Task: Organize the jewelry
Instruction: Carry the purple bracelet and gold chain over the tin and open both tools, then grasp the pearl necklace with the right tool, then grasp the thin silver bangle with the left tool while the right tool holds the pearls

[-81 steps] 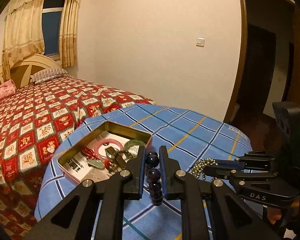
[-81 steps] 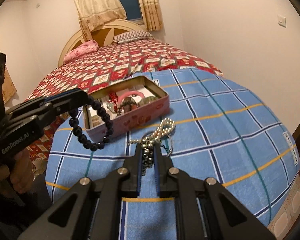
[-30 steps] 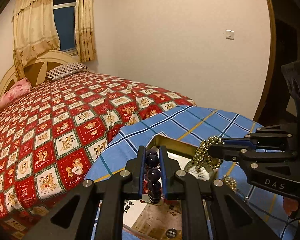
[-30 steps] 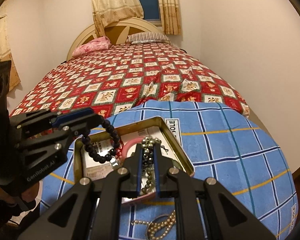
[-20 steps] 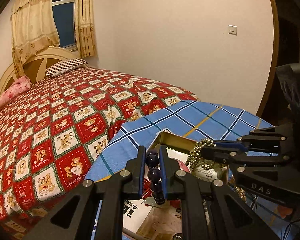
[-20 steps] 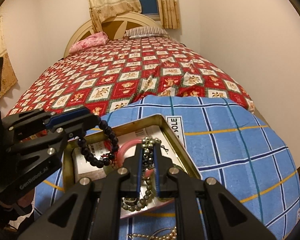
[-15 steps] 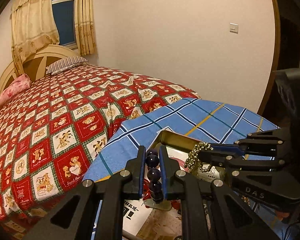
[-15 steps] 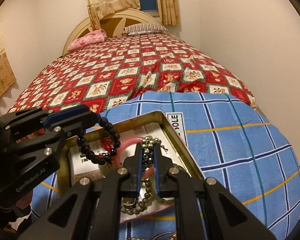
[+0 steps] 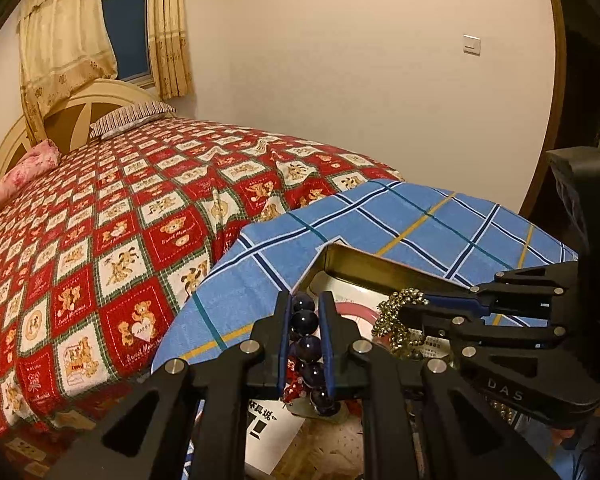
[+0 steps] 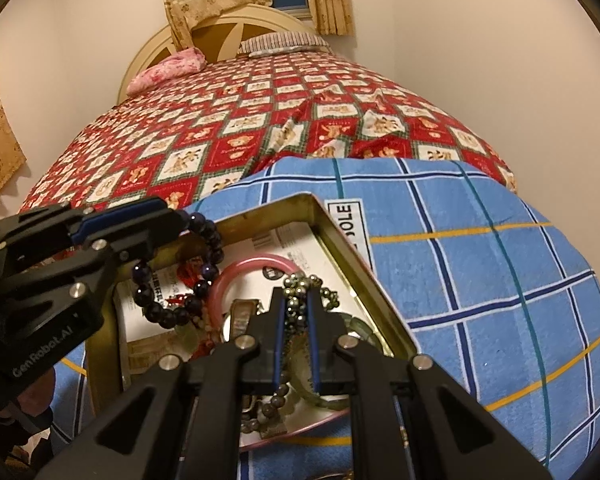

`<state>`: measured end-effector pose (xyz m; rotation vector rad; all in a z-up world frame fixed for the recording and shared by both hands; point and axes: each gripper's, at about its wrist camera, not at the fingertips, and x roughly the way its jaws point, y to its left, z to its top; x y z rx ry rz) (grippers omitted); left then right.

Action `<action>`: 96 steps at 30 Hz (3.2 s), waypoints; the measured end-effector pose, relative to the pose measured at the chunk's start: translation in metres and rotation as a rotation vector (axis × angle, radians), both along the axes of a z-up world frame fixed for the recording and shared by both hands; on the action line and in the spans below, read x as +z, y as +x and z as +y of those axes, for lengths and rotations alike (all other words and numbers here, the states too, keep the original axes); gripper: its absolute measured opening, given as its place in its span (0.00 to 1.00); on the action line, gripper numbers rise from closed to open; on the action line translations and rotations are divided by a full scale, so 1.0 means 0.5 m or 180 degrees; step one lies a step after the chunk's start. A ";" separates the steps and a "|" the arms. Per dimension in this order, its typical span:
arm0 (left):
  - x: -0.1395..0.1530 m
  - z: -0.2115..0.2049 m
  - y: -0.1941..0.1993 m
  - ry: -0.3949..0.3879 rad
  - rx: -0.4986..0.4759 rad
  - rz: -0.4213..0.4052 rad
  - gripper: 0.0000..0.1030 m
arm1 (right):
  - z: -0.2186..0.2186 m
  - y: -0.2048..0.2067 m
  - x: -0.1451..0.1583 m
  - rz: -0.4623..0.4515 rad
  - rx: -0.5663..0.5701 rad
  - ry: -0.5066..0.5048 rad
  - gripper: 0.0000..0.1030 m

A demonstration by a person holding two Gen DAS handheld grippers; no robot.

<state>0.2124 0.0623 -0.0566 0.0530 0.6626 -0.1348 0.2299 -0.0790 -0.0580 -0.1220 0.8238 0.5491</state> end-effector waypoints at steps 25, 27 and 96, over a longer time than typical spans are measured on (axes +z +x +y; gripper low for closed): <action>0.048 0.012 -0.135 -0.0162 0.0260 -0.0305 0.83 | -0.161 -0.090 0.010 -0.0130 -0.0465 -0.0140 0.64; 0.038 -0.010 -0.153 -0.0135 0.0231 -0.0300 0.83 | -0.196 -0.105 0.001 -0.0082 -0.0587 -0.0147 0.64; -0.093 -0.343 -0.168 0.0133 -0.0374 0.0475 0.83 | -0.391 -0.276 -0.034 -0.0100 -0.1089 0.0595 0.09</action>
